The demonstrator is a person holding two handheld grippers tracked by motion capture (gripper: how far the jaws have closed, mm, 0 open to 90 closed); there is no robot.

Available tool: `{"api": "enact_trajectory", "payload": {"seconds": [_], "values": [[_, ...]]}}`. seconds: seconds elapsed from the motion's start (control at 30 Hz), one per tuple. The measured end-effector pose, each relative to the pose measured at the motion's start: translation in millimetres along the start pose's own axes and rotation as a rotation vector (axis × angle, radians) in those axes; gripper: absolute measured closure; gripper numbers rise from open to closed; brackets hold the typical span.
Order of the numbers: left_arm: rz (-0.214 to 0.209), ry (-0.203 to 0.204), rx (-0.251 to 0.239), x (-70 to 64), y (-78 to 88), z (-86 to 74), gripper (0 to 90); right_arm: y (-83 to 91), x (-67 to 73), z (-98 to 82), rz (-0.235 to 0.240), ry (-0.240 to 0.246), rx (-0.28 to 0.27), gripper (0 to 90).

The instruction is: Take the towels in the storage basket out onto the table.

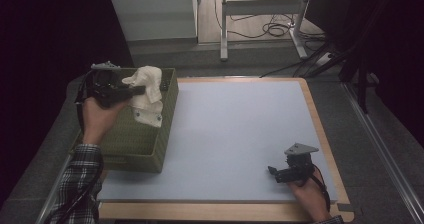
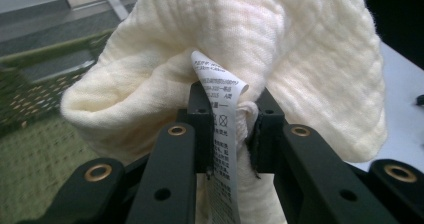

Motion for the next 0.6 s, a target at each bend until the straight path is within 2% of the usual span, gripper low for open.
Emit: {"api": "enact_trajectory", "payload": {"seconds": [0.17,0.37,0.4,0.43,0.53,0.57,0.6], "values": [[-0.035,-0.037,-0.014,-19.0,-9.2,11.0,76.1,0.0,0.0,0.0,0.000,0.000,0.000,1.7],[-0.065,-0.062,-0.021,-34.2,-21.0,17.6,76.0,0.0,0.0,0.0,0.000,0.000,0.000,1.7],[-0.081,-0.077,-0.021,-40.9,-27.0,19.6,75.8,0.0,0.0,0.0,0.000,0.000,0.000,1.7],[-0.081,-0.077,-0.021,-40.9,-27.0,19.6,75.6,0.0,0.0,0.0,0.000,0.000,0.000,1.7],[-0.095,-0.110,-0.016,-55.1,-39.6,23.3,75.3,0.0,0.0,0.0,0.000,0.000,0.000,1.7],[-0.095,-0.110,-0.016,-55.1,-39.6,23.3,75.3,0.0,0.0,0.0,0.000,0.000,0.000,1.7],[-0.107,-0.121,-0.011,-62.7,-45.8,24.9,75.3,0.0,0.0,0.0,0.001,0.000,0.000,1.7]]}}
Point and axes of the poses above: each handheld gripper's, and its own axes: y roughly backward along the jaws, z roughly out of its top, x roughly to its left, the point moved 8 cm from there along -y, roughly forward along the jaws, and after that the axes turned 9 degrees about -y, right-handed, at the moved point
